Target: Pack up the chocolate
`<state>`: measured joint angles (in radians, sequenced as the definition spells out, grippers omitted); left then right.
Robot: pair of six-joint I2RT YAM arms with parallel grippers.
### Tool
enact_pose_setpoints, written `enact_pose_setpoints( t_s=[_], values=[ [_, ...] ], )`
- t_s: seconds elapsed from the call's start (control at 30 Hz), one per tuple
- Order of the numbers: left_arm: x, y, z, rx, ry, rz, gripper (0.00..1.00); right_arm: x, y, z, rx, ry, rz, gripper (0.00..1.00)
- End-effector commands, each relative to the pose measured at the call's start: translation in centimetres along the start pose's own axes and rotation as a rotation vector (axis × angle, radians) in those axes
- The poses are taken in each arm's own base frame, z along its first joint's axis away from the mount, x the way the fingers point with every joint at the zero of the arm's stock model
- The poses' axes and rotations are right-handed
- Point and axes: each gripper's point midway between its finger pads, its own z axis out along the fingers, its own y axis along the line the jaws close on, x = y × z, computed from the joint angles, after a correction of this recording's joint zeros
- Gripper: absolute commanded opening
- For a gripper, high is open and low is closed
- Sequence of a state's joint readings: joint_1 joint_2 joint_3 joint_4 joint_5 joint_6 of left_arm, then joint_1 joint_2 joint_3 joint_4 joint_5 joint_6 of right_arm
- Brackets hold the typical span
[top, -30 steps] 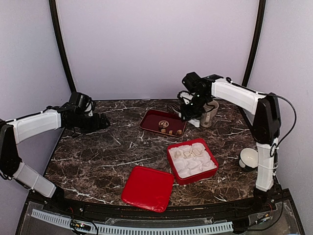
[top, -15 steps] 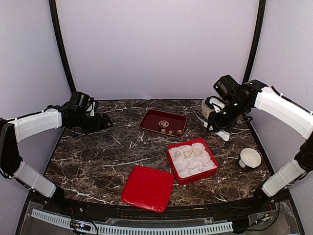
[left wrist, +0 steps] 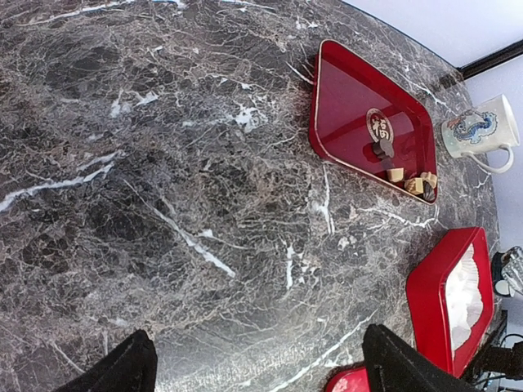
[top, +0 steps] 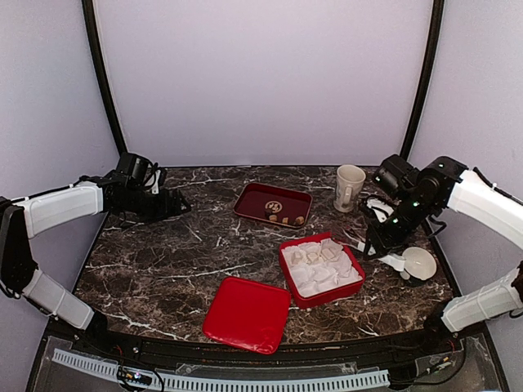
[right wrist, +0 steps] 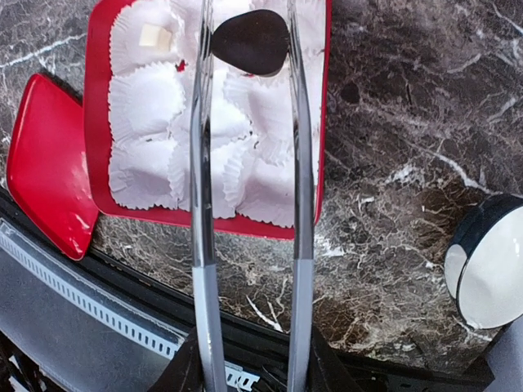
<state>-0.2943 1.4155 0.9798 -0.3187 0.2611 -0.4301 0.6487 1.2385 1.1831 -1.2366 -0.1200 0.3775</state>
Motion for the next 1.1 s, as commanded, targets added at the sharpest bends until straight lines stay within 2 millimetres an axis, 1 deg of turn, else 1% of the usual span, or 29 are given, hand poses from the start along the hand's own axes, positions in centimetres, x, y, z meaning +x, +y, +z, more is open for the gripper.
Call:
enact_pose_setpoints(
  t_s=[0.0,0.2,0.37,0.83,1.07],
  values=[
    [0.3,0.0,0.2,0.015,0.0,-0.01,0.9,2.3,-0.3,1.2,0.01,0.062,0.02,0.27],
    [0.7,0.4,0.3,0.007,0.0,-0.03,0.89,2.1,-0.2,2.4,0.023,0.079,0.016,0.27],
    [0.9,0.5,0.0,0.0,-0.003,-0.037,0.89,1.8,-0.6,3.2,0.057,0.09,0.01,0.28],
    [0.8,0.5,0.1,0.0,-0.006,-0.05,0.89,2.0,-1.2,3.8,0.086,0.107,0.003,0.31],
    [0.6,0.4,0.4,0.001,0.0,-0.046,0.89,2.2,-1.2,4.0,0.089,0.113,0.001,0.34]
  ],
)
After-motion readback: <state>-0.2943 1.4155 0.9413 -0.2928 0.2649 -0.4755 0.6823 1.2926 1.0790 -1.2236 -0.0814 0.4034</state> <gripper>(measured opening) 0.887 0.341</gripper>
